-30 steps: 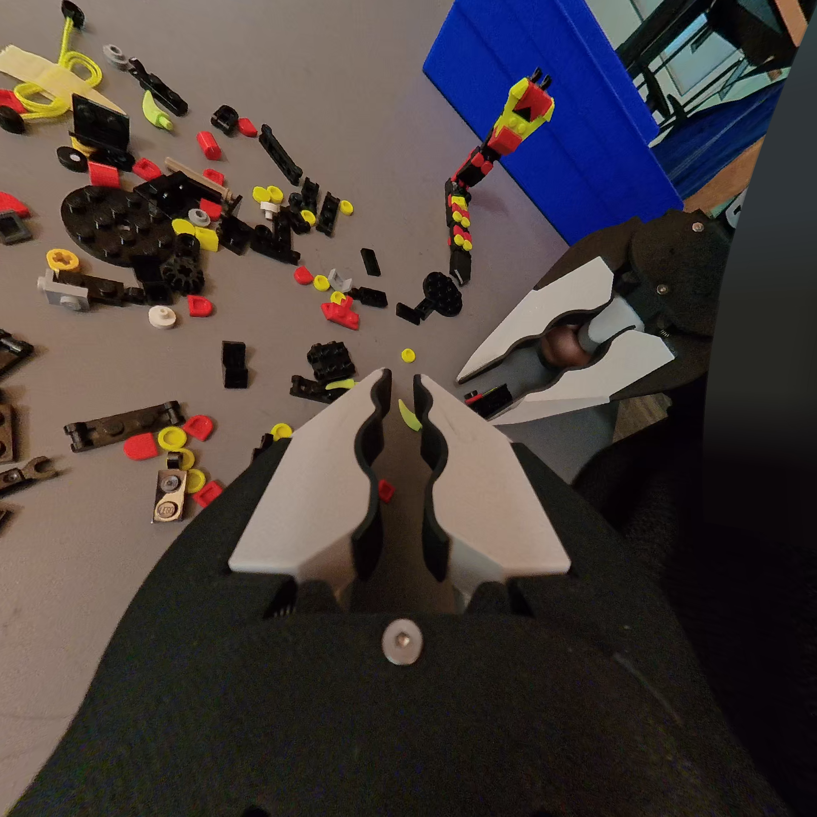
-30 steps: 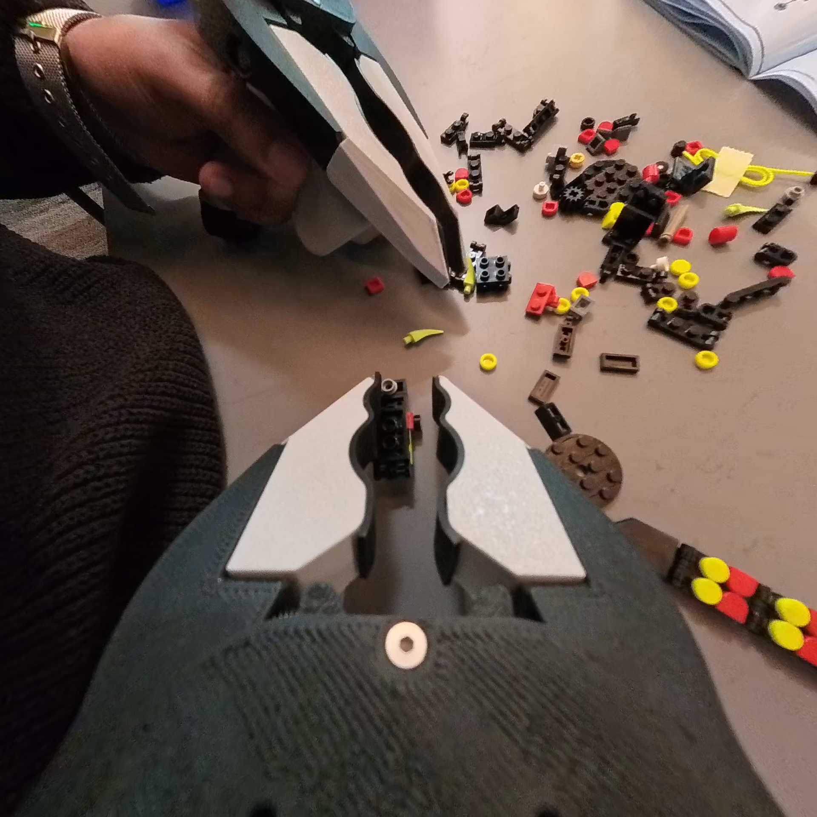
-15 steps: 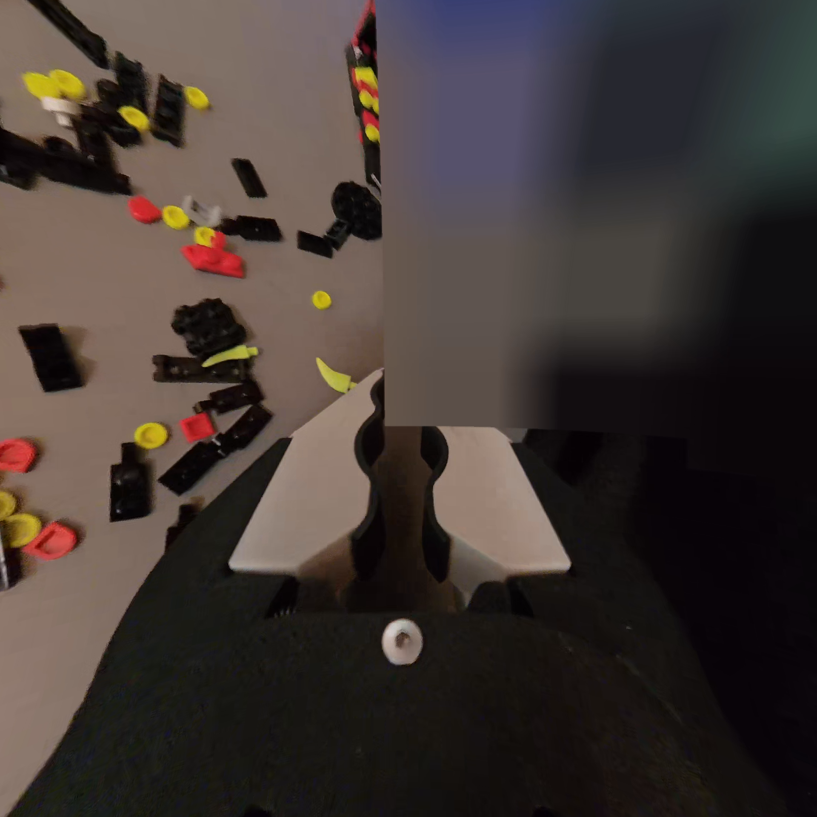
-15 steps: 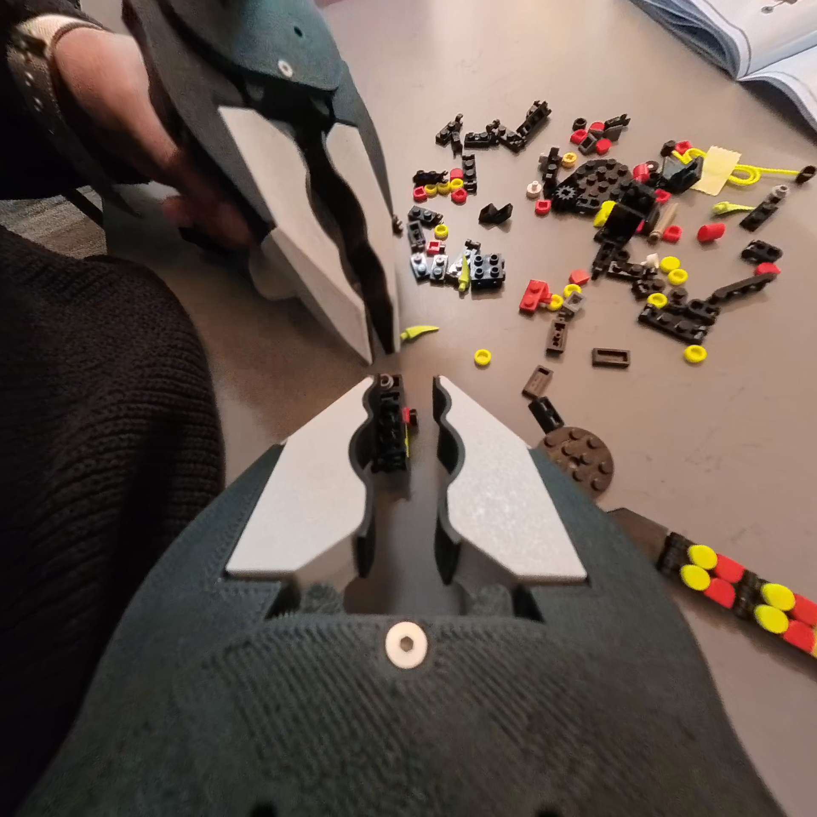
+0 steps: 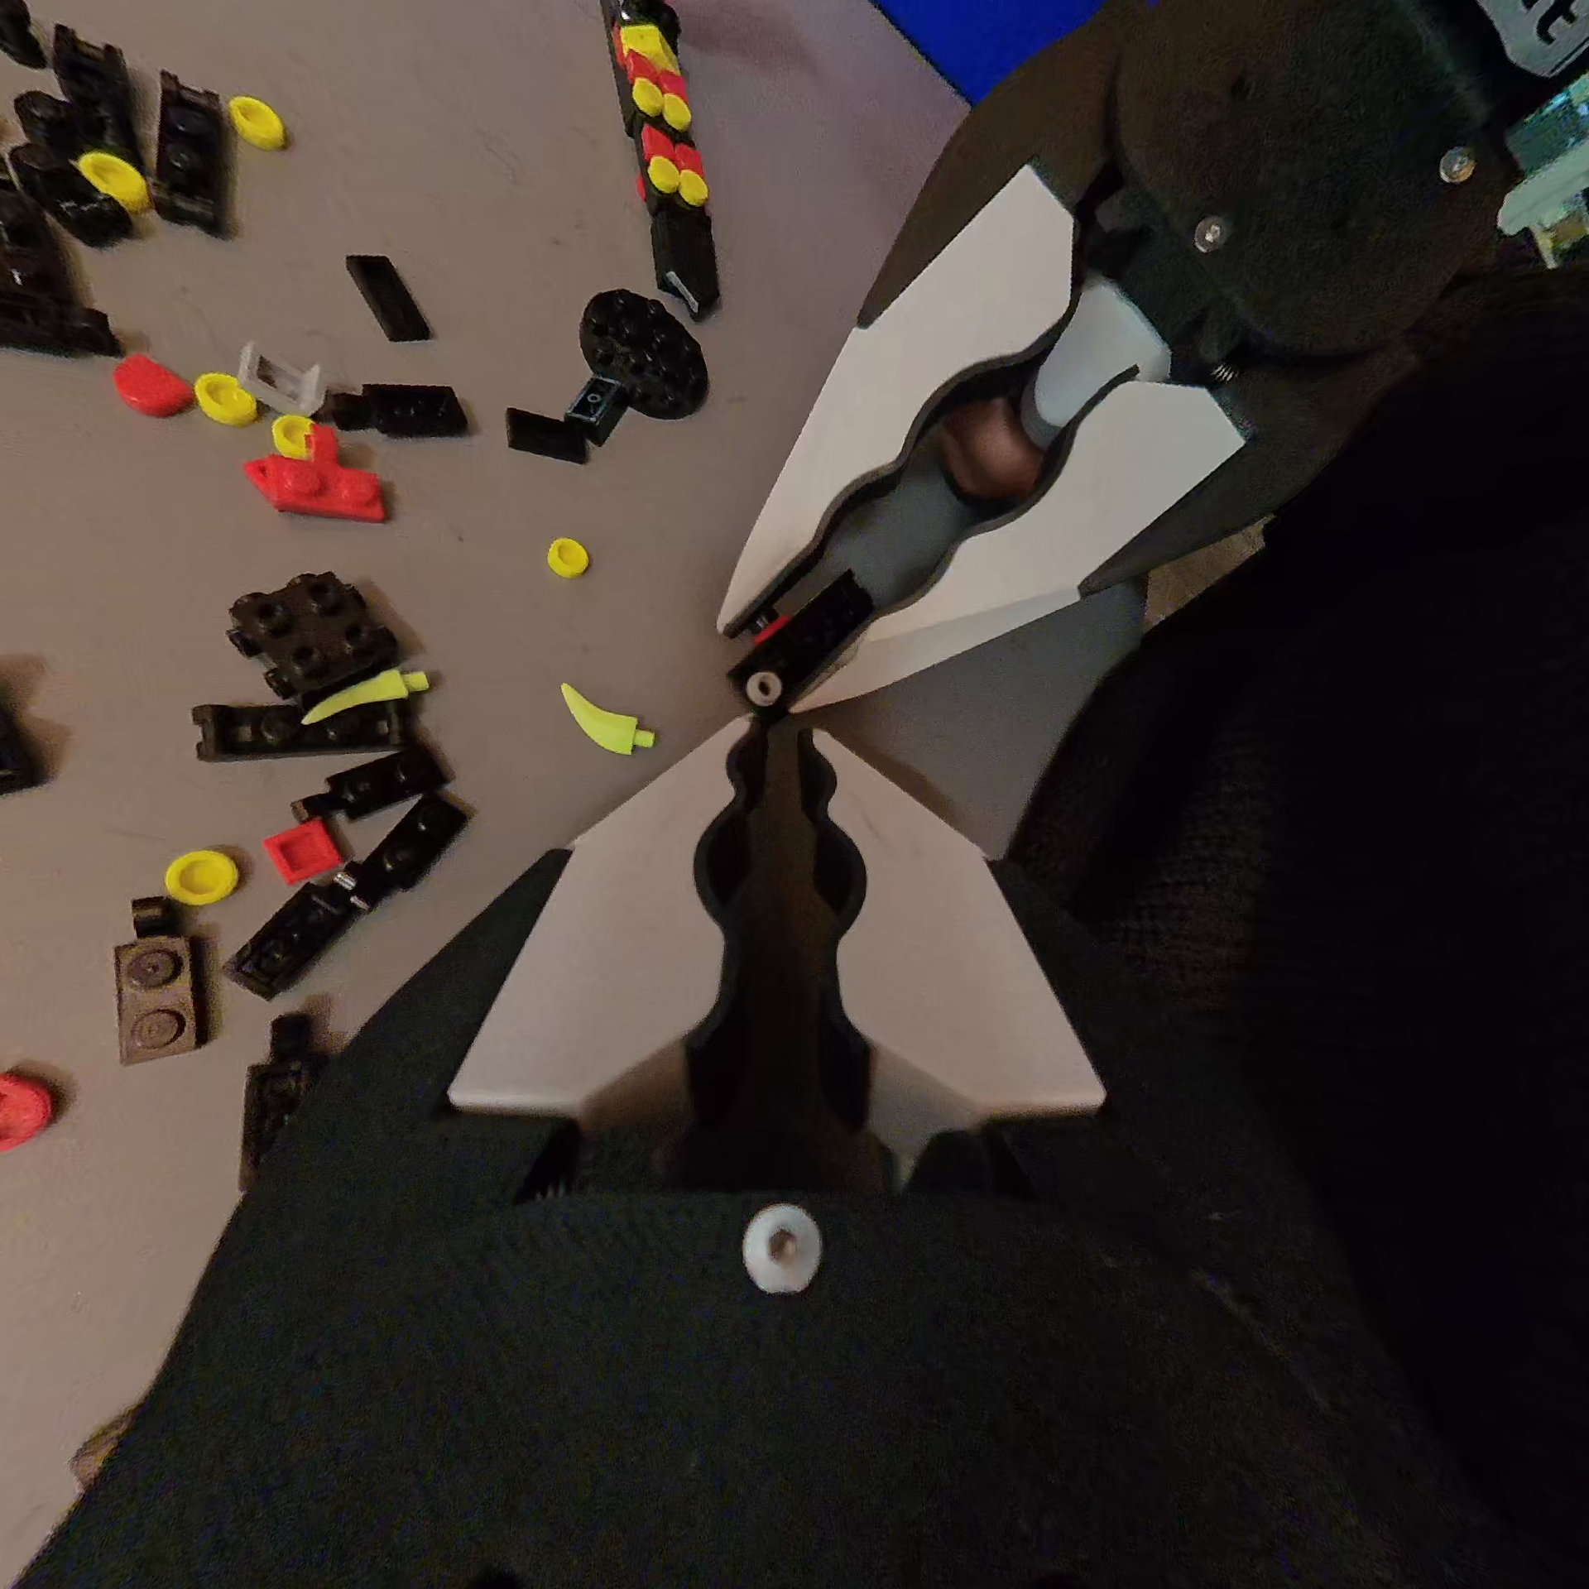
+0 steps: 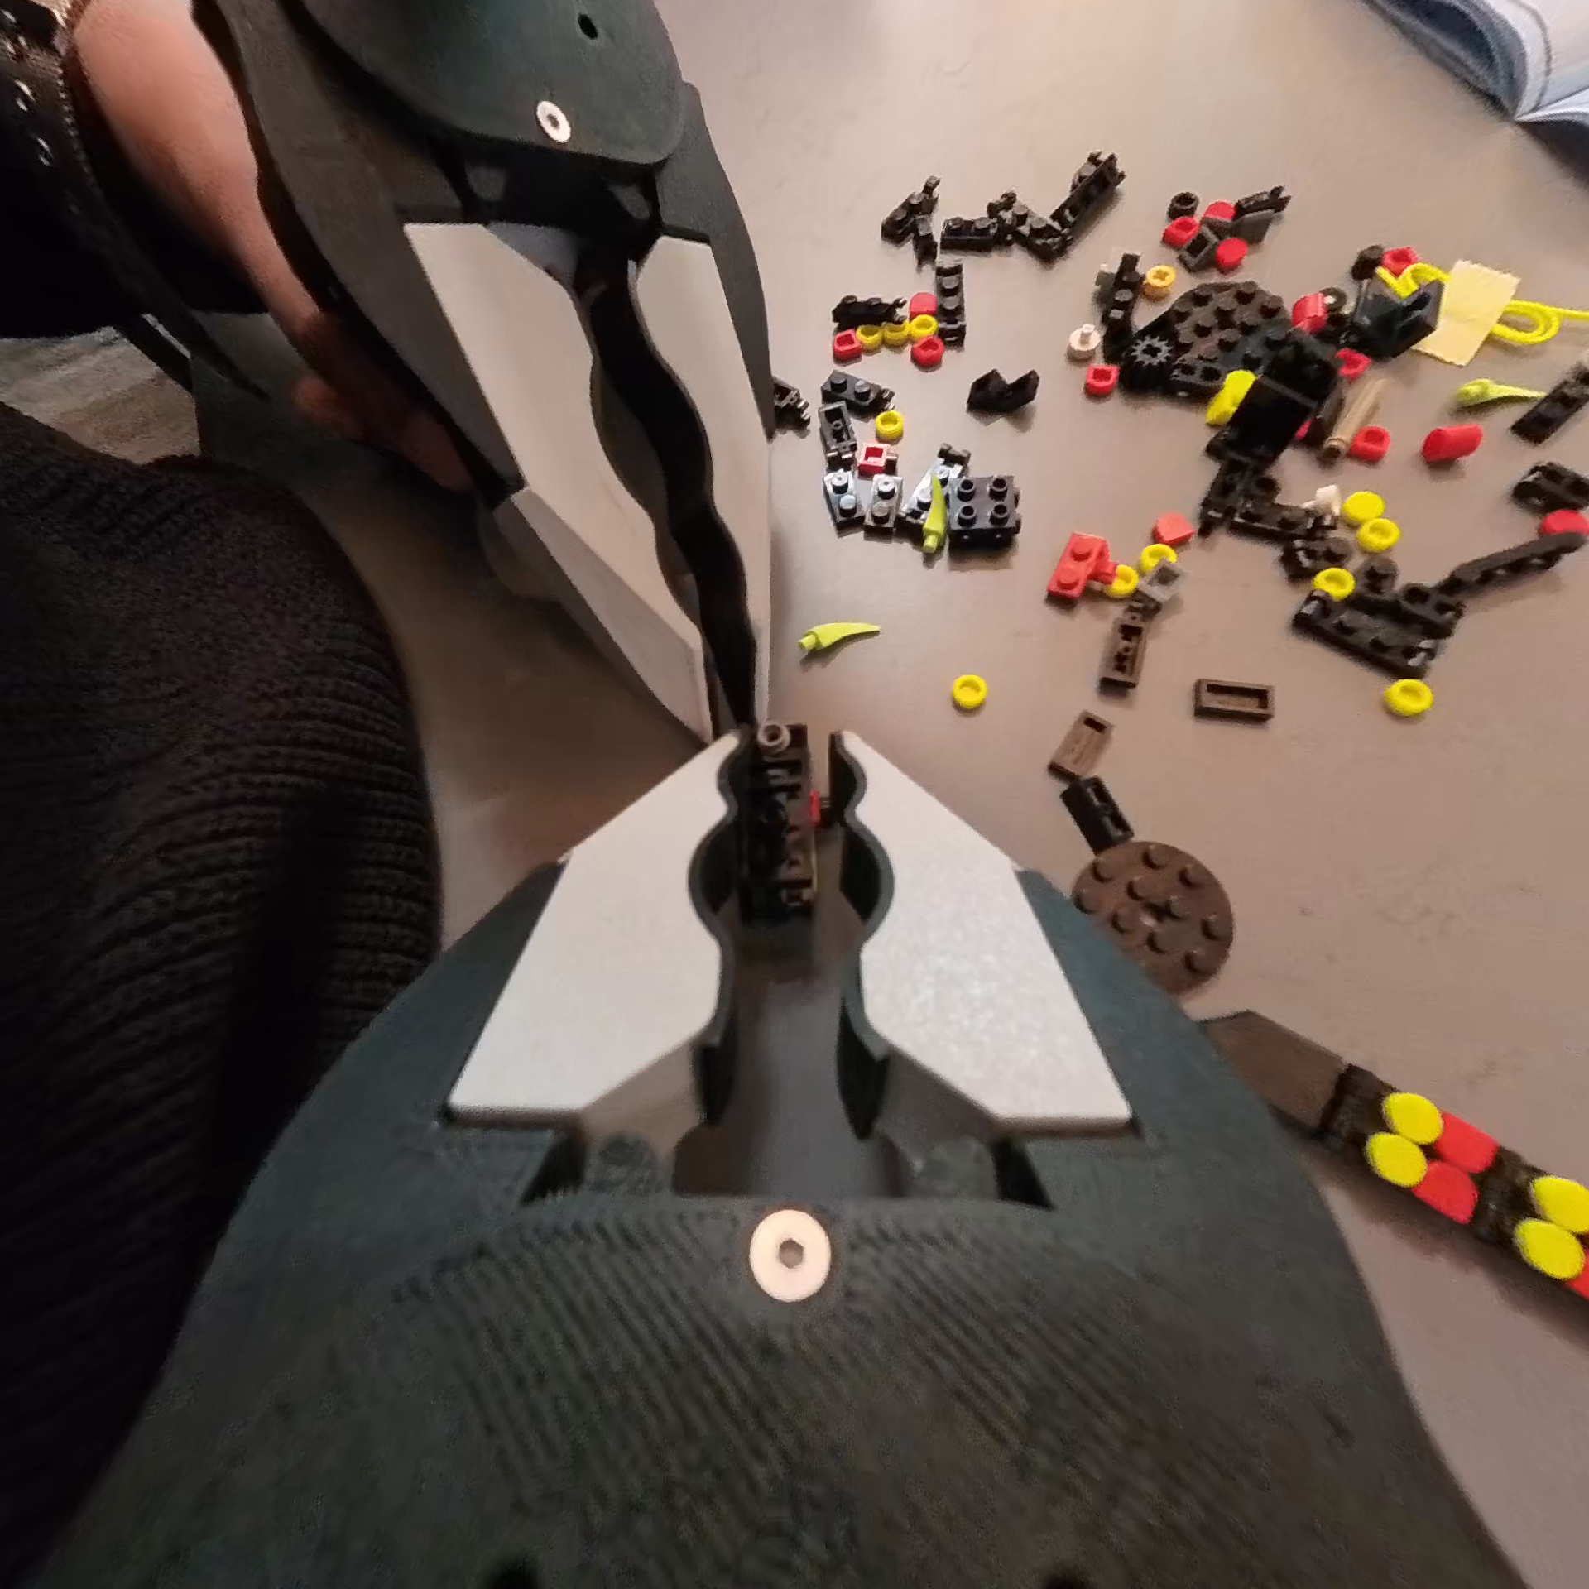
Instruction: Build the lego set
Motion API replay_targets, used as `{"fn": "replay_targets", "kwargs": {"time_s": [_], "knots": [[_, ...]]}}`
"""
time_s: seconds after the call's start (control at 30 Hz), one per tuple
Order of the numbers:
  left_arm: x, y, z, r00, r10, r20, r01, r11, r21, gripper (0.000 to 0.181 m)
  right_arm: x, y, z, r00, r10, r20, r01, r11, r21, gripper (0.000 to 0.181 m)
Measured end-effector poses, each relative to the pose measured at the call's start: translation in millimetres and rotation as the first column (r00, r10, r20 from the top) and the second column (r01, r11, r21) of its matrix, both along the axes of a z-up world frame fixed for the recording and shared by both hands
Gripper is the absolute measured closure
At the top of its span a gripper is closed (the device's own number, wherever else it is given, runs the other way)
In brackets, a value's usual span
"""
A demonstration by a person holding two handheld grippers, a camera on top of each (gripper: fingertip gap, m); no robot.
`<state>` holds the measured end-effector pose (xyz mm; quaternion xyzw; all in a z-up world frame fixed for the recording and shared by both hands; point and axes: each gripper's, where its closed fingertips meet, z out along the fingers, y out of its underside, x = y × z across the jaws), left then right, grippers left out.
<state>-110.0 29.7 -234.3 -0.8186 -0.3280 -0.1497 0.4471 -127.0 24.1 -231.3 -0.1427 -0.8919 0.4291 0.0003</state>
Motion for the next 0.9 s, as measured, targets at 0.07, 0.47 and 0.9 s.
{"fn": "replay_targets", "kwargs": {"time_s": [0.07,0.47,0.9], "knots": [[0.4,0.2,-0.4,1.000,-0.002,0.000,0.002,1.000,-0.003,0.177,0.3,-0.1,-1.1,1.000,0.002,0.000,-0.002,1.000,0.005,0.168],[-0.1,0.9,-0.4,1.000,0.002,0.016,-0.002,1.000,0.005,0.179,0.4,0.9,-4.9,1.000,-0.002,0.012,0.001,1.000,0.021,0.168],[-5.2,-1.8,4.4,0.998,0.036,0.050,-0.038,0.998,0.049,0.172,-0.2,4.5,-1.4,0.996,-0.022,0.092,0.023,1.000,-0.013,0.172]]}}
